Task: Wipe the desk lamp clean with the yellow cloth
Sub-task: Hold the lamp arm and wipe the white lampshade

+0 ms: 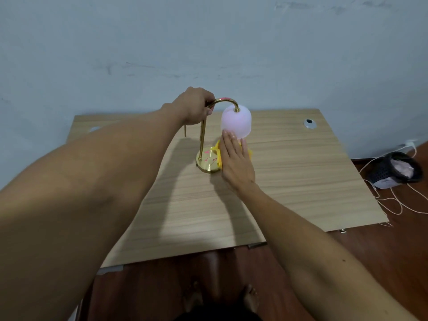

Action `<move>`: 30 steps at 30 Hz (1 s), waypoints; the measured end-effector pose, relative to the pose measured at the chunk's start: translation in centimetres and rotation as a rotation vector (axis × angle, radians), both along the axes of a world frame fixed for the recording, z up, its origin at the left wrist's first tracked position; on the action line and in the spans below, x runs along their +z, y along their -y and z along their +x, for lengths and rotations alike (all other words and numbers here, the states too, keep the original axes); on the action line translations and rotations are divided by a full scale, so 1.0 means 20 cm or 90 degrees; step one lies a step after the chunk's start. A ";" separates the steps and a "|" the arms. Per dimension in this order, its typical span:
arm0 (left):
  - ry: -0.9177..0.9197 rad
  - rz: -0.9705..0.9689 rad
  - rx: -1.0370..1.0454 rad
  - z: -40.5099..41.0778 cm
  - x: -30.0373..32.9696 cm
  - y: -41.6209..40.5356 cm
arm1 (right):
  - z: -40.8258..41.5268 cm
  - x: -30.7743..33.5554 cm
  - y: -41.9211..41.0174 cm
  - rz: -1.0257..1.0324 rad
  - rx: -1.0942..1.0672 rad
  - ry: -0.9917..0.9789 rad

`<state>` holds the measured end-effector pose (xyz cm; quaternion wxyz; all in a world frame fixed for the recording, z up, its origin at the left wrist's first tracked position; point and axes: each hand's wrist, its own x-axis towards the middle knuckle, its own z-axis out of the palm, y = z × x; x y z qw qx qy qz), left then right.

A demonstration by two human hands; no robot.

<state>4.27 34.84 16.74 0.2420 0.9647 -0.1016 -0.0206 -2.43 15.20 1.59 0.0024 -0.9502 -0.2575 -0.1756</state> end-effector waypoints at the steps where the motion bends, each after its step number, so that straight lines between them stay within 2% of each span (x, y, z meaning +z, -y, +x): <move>1: 0.000 0.001 0.000 0.00 0.00 0.00 | 0.03 0.01 0.02 -0.010 0.025 0.026; 4: 0.002 0.006 0.005 0.00 0.00 0.01 | 0.11 0.10 0.01 -0.019 0.170 0.073; 6: 0.003 0.009 0.003 0.00 0.01 0.01 | 0.07 0.17 -0.02 0.026 0.160 -0.040; 7: 0.000 0.008 0.003 0.00 0.01 0.01 | 0.03 0.20 -0.04 0.068 0.092 -0.144; 9: -0.003 0.009 0.003 0.00 0.01 0.01 | -0.01 0.18 -0.07 0.222 -0.148 -0.347; 11: -0.004 0.011 0.007 -0.01 0.01 0.01 | -0.01 0.18 -0.06 0.501 -0.360 -0.517; 12: -0.003 0.011 0.007 -0.01 0.01 0.01 | 0.01 0.19 -0.04 0.645 -0.435 -0.562; 14: -0.002 0.011 0.003 -0.02 0.01 0.01 | 0.06 0.22 0.01 0.855 -0.568 -0.565; 15: -0.003 0.011 0.003 -0.02 0.01 0.01 | 0.09 0.24 0.04 0.917 -0.607 -0.529; 16: -0.004 0.011 0.003 -0.02 0.02 0.01 | 0.11 0.27 0.06 0.953 -0.623 -0.468; 18: -0.008 0.005 0.006 -0.02 0.02 0.02 | 0.12 0.33 0.08 0.982 -0.554 -0.308; 20: -0.011 0.004 0.008 -0.02 0.03 0.02 | 0.11 0.39 0.05 0.918 -0.364 -0.176; 22: -0.012 0.006 0.006 -0.02 0.03 0.02 | 0.10 0.39 -0.01 0.763 -0.165 -0.102; 23: -0.011 0.008 0.006 -0.02 0.03 0.02 | 0.11 0.35 -0.03 0.673 -0.118 -0.083; 27: -0.005 0.015 -0.004 -0.01 0.02 0.01 | 0.07 0.18 -0.07 0.254 -0.157 -0.027; 30: 0.007 0.022 -0.018 -0.01 0.02 0.01 | 0.06 0.11 0.02 0.071 -0.057 0.082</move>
